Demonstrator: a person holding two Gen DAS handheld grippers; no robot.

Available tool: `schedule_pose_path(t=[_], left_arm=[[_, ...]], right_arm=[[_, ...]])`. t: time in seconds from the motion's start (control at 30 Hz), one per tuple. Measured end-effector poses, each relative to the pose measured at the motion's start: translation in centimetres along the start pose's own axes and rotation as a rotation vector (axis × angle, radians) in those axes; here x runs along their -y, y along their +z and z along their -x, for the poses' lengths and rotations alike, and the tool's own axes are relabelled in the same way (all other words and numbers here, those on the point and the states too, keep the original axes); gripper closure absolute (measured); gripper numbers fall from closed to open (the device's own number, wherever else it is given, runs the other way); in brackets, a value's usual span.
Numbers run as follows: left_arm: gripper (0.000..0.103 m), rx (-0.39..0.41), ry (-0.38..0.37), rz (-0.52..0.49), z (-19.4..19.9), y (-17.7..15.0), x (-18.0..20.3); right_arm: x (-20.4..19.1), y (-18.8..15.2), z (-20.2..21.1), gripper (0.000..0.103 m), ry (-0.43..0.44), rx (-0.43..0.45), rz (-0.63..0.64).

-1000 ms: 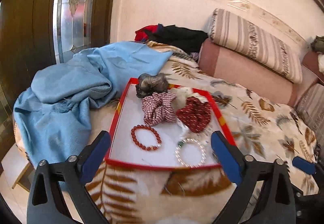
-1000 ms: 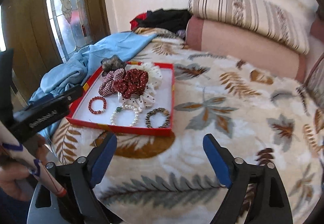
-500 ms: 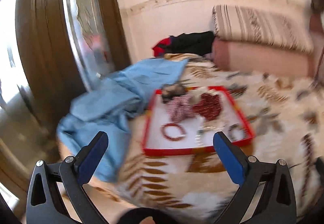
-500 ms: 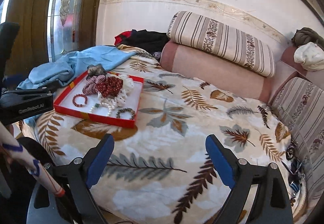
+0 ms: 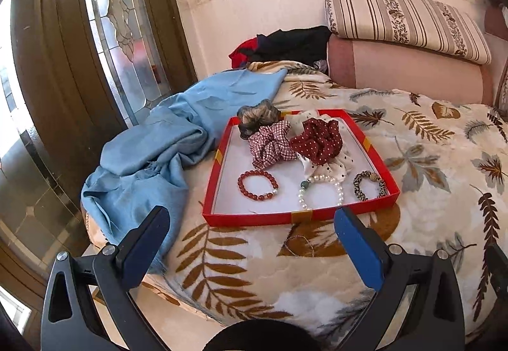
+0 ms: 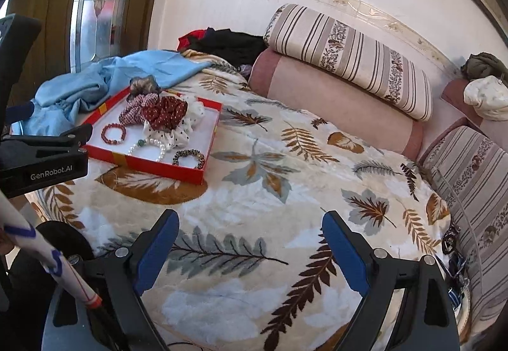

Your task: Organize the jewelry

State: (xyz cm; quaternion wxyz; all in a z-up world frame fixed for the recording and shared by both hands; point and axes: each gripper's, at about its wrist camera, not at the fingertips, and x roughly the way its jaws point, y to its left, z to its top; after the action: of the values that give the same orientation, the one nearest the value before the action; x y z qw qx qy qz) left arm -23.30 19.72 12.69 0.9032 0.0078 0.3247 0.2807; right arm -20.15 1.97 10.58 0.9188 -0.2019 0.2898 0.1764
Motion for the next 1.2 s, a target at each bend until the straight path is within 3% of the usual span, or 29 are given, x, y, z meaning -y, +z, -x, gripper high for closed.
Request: schedule_pose_path(t=[1.2], left_arm=[[0.0,-0.084,-0.037,0.022,-3.5,-0.7,-0.3]], right_arm=[[-2.4,-0.2,-2.8,0.009,-0.05,-0.044,0.109]])
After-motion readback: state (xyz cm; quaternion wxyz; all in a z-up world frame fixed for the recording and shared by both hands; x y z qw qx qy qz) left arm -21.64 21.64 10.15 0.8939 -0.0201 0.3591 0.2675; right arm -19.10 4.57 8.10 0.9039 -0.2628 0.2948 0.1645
